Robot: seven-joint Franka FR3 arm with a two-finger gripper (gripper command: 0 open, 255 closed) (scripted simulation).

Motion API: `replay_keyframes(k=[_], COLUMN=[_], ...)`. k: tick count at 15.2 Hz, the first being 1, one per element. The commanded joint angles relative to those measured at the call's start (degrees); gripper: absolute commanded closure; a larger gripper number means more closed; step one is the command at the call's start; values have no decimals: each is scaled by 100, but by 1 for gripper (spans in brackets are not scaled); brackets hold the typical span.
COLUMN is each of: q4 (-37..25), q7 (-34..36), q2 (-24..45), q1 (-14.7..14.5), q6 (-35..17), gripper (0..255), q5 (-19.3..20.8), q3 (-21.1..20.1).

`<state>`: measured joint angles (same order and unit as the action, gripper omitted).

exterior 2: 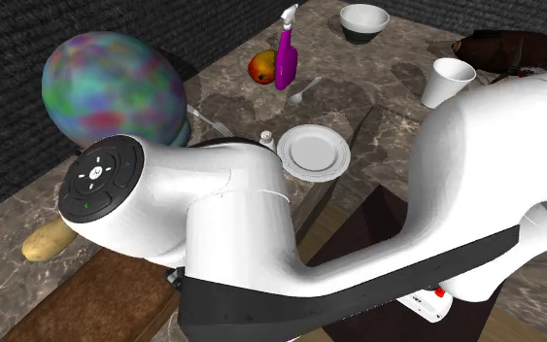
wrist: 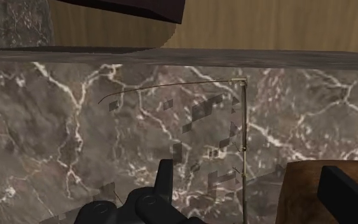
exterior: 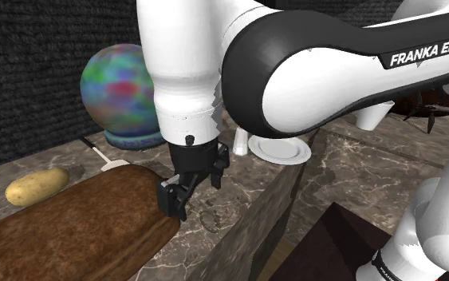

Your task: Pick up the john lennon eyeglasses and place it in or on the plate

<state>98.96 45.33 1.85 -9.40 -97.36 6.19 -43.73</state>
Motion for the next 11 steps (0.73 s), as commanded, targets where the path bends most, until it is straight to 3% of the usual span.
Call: replay_keyframes(k=[1,7,11], q4=[70,513,513], q7=[74,75,75], q2=[86,69,69], q1=[-35,-11,-6], q6=[-113,-545,-545], gripper=[0,0,0], q5=[60,59,59], q3=[-27,-3,-8])
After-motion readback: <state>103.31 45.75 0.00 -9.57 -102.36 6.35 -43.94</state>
